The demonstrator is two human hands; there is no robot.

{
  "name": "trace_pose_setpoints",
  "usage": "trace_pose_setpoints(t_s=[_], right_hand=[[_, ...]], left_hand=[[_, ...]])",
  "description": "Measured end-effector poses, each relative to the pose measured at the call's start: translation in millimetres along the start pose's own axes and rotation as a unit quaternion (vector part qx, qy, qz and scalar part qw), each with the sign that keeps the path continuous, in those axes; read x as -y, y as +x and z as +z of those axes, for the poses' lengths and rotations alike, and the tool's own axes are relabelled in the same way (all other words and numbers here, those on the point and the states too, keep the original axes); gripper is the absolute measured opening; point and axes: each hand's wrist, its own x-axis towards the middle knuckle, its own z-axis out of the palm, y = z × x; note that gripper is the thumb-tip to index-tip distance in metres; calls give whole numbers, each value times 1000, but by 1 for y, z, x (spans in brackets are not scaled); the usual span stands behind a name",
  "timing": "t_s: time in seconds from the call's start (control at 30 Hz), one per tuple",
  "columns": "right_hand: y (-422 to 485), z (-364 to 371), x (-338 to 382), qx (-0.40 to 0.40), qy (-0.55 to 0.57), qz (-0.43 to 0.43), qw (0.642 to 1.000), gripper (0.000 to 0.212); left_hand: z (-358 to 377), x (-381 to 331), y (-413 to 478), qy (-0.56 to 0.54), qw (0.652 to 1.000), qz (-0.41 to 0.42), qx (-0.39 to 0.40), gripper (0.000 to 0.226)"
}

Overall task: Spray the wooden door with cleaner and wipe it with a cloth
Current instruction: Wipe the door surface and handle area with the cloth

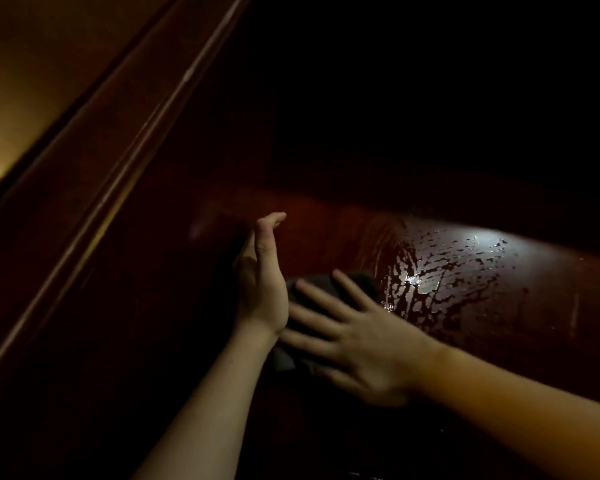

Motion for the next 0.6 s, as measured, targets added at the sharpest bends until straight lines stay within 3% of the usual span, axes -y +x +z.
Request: trace_pose_setpoints(t_s=[0.17,0.27,0.47,0.53,0.6], right_hand=[[4,1,-6,3,15,-39,999,64],[48,-8,-62,-18,23,87,996,63],[105,-28,-147,-50,85,306,947,56],[102,-25,-136,-53,85,318,943,58],[86,-22,-110,-47,60,266,961,65]], left_hand=[[5,-6,18,-50,999,-6,-1,83],[-1,-1,13,-96,995,-15,11,78],[-5,11,6,-50,999,17,9,82],[-3,12,7,-51,999,16,3,82],[0,12,6,-62,998,18,-2,84]])
